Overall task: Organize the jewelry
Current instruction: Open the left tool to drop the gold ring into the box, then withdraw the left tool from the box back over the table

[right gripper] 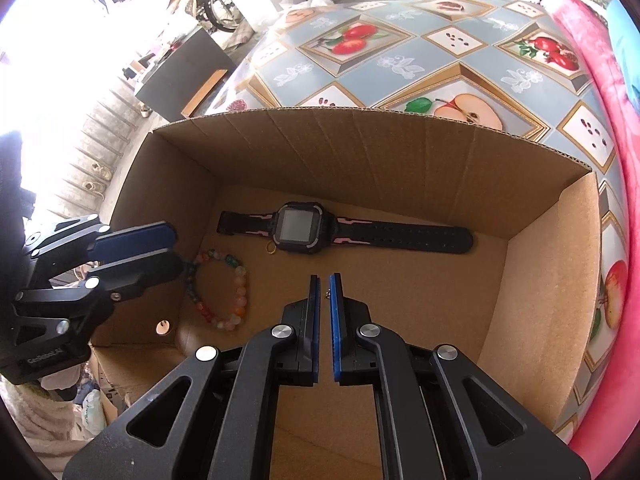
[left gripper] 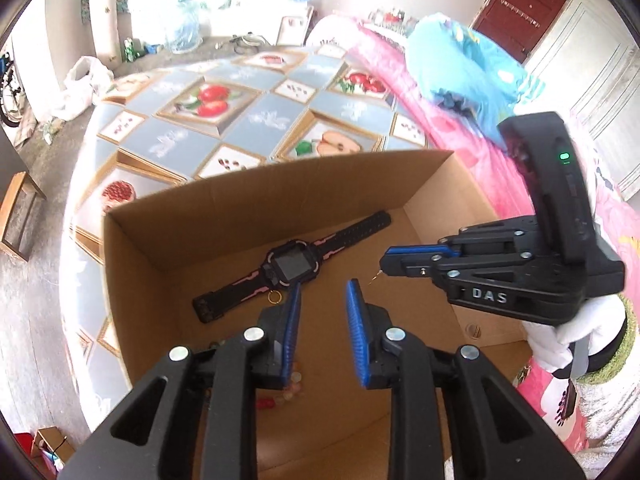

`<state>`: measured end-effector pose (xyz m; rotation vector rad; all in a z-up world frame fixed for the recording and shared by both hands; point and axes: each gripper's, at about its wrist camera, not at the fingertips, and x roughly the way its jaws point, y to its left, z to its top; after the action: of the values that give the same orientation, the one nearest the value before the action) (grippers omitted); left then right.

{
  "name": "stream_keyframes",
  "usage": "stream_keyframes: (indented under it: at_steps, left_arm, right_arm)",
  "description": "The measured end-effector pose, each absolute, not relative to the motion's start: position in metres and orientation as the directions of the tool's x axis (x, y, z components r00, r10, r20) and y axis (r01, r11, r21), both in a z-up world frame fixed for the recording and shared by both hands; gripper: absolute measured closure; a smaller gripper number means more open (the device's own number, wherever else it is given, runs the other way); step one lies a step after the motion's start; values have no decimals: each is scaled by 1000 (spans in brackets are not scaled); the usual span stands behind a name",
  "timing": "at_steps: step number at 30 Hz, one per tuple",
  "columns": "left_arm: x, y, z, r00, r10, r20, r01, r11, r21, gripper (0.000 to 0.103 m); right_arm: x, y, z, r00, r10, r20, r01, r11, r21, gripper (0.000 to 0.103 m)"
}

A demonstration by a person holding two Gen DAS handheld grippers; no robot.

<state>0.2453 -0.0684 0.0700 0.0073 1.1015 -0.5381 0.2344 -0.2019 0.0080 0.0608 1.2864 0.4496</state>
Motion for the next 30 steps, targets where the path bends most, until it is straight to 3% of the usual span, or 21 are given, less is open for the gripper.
stream_keyframes:
  at_steps: [10,16,23,25,30]
  left_arm:
    - [195,-40,113,537,-423,-730,419,885,-204,78]
    - [156,-22,124,638,-435,-635,412,890,-195,74]
    - [100,-17,115,625,-555,-549,513,822,-248,67]
    - [85,-17,108,603,-591,-535,540,797,-272,64]
    - [53,-23,85,562,-617,-551,560,774,-295,58]
  right_arm:
    - [228,-202,21,249,368,-896,-295,910,292,96]
    - [198,-217,55,358,423,-832,-320,893,316,94]
    - [118,-236,89,533,494,-687,-366,867,339,89]
    - [90,-242,90,580,499,-644,-372,865,336,83]
    - [31,-254,68,617,488,-618,-328,873,362,78]
